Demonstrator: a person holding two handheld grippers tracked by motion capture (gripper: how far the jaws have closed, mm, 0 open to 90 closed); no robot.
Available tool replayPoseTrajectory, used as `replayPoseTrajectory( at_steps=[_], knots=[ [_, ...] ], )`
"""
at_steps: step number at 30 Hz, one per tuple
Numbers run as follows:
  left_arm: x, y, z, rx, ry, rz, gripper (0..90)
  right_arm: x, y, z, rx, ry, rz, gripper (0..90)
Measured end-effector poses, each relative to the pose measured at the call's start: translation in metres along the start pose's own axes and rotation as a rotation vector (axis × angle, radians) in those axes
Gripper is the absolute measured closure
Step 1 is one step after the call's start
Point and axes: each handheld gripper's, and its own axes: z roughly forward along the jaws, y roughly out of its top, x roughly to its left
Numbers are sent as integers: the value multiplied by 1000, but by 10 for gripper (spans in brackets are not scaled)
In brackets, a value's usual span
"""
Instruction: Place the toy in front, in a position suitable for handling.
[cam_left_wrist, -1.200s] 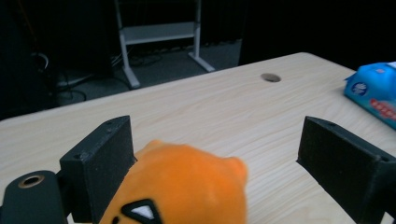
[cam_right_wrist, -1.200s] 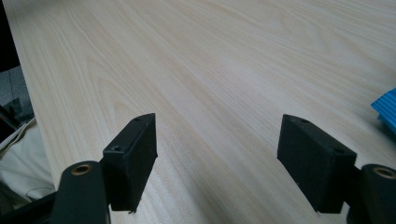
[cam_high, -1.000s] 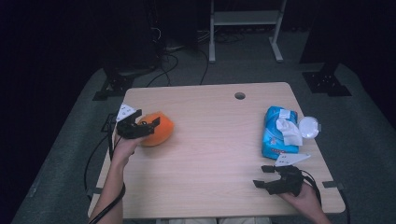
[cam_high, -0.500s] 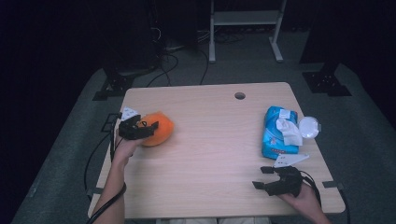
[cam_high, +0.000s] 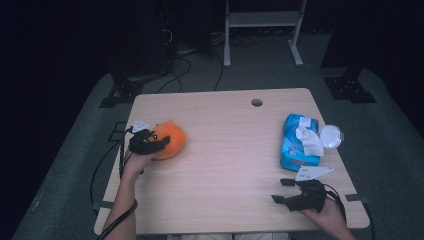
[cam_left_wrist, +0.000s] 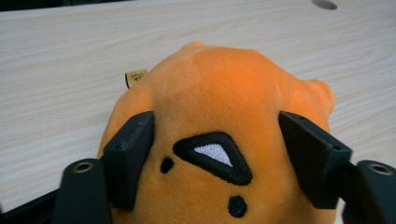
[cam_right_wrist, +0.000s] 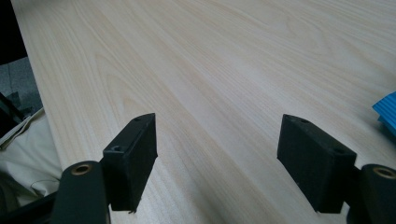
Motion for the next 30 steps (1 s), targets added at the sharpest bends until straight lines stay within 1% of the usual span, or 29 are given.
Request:
replayPoseTrajectory(
  at_steps=[2, 7, 9, 11, 14, 20, 23, 27, 30],
  knots=[
    [0, 1, 0, 14, 7, 11, 326, 0, 0, 0, 2, 0, -3, 274],
    [-1, 4, 0, 17, 23, 11, 399, 3, 0, 4, 12, 4, -9, 274],
    [-2, 6, -1, 21, 18, 7, 420, 5, 0, 5, 22, 4, -14, 274],
    [-1, 9, -2, 21, 11, -15, 426, 4, 0, 5, 21, 3, -15, 274],
    [0, 10, -4, 11, 7, -19, 452, 2, 0, 4, 10, 2, -5, 274],
    [0, 13, -7, -7, -9, -13, 485, -4, -1, -1, -8, -5, 19, 274],
    [-1, 14, -9, -5, -21, -5, 494, -5, -2, -2, -16, -5, 30, 274],
    [-1, 16, -12, -19, -36, -6, 502, -5, -1, -2, -14, -7, 26, 274],
    [-2, 16, -14, -27, -42, -8, 505, -6, -2, -2, -16, -5, 33, 274]
  ],
)
